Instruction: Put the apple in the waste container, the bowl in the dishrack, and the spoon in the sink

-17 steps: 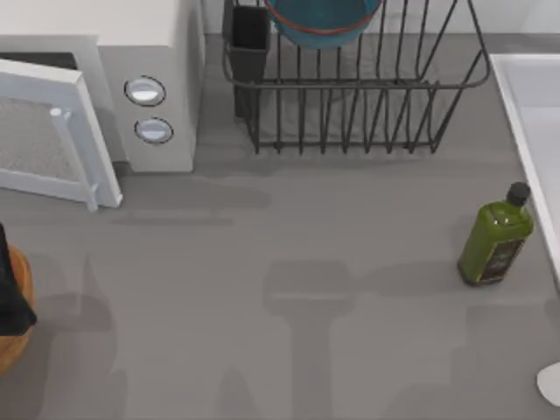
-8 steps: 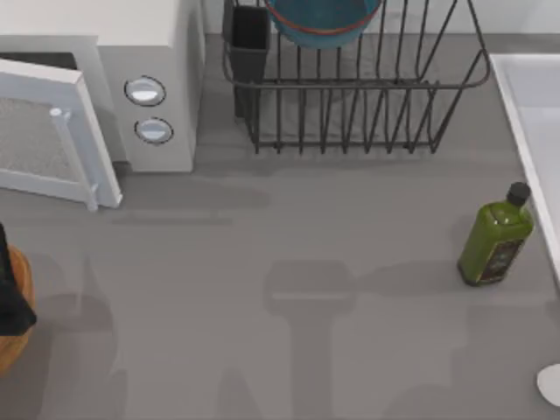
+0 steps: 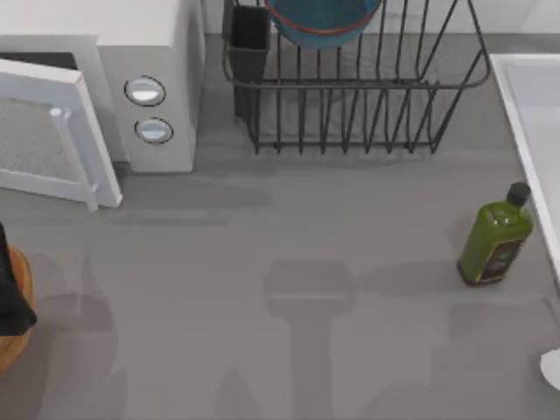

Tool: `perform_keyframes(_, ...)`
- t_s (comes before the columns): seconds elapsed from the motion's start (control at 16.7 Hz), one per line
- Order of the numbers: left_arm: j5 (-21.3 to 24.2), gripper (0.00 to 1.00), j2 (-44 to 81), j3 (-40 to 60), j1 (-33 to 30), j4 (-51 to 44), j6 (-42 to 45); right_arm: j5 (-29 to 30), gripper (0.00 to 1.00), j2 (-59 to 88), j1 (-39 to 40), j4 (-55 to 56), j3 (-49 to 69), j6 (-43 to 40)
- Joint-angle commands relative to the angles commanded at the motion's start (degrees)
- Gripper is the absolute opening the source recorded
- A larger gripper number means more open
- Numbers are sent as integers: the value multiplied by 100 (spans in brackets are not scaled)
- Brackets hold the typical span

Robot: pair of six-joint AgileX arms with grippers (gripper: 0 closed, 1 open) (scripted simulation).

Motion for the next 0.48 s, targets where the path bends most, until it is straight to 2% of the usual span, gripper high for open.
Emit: perform_keyframes(0.48,0,100,0,0,0,0,0,19,0,-712,-24,-1860,1130,-3)
